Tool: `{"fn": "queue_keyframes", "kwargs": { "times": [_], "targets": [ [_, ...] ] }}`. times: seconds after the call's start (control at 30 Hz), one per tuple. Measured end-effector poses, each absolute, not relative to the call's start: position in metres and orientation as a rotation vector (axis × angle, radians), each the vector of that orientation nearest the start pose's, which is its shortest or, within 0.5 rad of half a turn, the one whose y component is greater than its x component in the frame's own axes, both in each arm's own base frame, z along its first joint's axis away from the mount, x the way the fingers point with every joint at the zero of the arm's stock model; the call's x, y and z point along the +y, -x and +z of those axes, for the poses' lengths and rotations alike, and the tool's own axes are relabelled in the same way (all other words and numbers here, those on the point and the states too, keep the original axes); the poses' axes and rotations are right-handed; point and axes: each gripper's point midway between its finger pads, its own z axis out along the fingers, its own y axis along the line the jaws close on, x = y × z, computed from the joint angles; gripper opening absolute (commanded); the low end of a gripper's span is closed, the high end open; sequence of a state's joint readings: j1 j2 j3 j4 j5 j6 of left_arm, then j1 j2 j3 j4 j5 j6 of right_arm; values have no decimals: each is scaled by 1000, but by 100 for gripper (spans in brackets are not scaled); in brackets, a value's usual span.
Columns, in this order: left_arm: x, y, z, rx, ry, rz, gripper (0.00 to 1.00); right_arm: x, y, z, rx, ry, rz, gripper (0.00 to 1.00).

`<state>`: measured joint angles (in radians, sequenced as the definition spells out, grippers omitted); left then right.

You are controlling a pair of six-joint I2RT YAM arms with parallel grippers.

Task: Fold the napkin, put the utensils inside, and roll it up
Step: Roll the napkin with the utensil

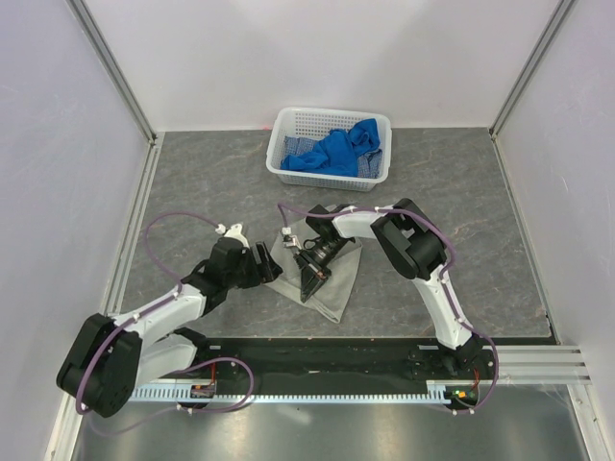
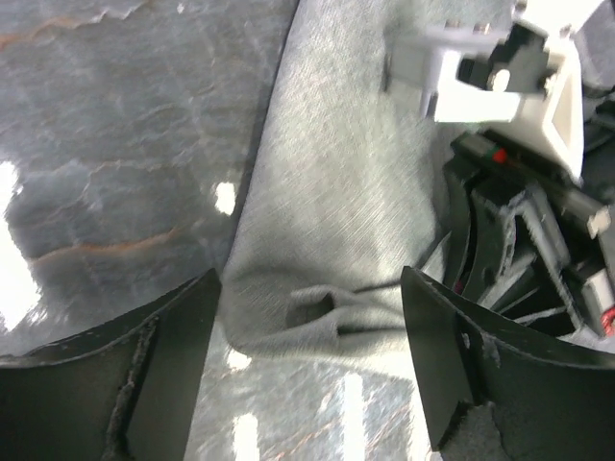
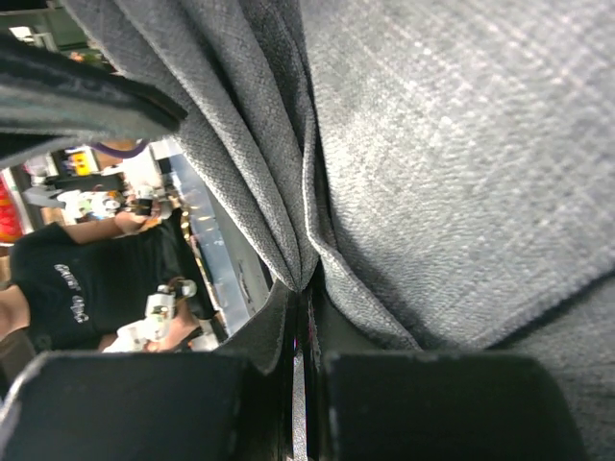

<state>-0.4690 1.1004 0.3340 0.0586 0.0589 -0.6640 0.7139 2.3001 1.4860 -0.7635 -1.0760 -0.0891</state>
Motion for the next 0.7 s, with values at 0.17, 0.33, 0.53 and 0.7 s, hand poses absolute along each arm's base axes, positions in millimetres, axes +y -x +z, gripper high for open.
{"fn": "queue_keyframes", "kwargs": {
  "times": [0.17, 0.33, 0.53, 0.7],
  "targets": [
    [-153, -226, 41, 2374, 160, -615, 87, 353, -177, 12, 2804, 1105, 1785, 0],
    [-153, -222, 52, 2344, 123, -635, 86, 353, -178, 13, 2831, 1061, 1830, 0],
    [-152, -216, 46, 2381, 113, -627, 76, 351, -180, 13, 2837, 1050, 1825, 0],
    [-149, -212, 30, 2449, 116, -590, 71, 350, -182, 13, 2838, 1042, 1825, 0]
  ]
}}
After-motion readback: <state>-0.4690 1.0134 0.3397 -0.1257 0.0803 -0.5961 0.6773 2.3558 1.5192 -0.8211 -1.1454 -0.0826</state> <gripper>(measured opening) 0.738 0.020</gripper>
